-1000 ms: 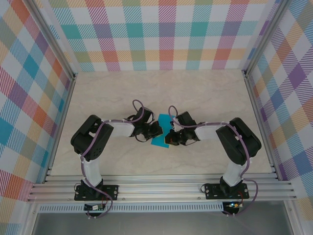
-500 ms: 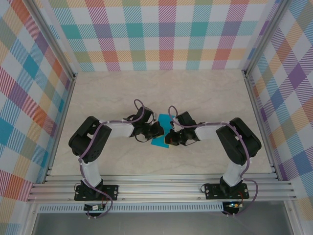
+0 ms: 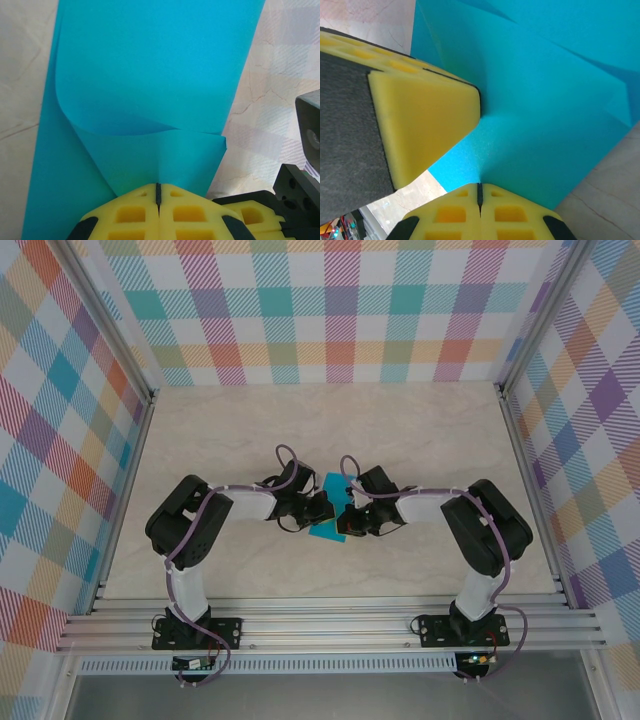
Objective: Fold a paper plane with a square sheet of paper (pick it up from the middle)
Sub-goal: Fold the triangle a second time at the center of the table.
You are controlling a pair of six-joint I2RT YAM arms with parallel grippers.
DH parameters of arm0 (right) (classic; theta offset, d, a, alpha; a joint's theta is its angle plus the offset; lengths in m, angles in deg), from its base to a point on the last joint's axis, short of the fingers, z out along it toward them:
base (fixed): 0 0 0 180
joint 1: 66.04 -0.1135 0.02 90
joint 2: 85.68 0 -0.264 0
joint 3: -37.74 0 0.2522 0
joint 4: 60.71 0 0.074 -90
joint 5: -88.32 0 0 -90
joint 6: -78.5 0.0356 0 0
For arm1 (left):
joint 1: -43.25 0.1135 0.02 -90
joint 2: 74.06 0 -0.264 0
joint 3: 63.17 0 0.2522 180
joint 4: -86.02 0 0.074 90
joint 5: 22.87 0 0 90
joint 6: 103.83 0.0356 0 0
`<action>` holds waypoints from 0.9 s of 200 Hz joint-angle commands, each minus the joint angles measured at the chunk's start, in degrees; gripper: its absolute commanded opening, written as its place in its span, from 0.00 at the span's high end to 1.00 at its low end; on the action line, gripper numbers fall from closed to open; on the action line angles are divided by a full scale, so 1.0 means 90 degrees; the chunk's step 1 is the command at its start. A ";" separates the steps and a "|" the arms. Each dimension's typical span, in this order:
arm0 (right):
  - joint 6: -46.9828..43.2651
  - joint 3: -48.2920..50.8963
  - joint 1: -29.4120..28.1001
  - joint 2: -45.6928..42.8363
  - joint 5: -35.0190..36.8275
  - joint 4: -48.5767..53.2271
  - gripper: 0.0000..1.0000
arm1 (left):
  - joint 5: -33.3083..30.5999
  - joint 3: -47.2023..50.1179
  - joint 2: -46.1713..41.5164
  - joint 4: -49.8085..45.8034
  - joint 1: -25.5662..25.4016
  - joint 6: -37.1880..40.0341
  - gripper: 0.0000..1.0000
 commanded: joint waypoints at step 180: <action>-0.0541 -0.0090 0.0128 0.0526 0.0320 0.1032 1.00 | -0.0043 -0.0379 0.0578 -0.0052 0.1139 0.0551 0.95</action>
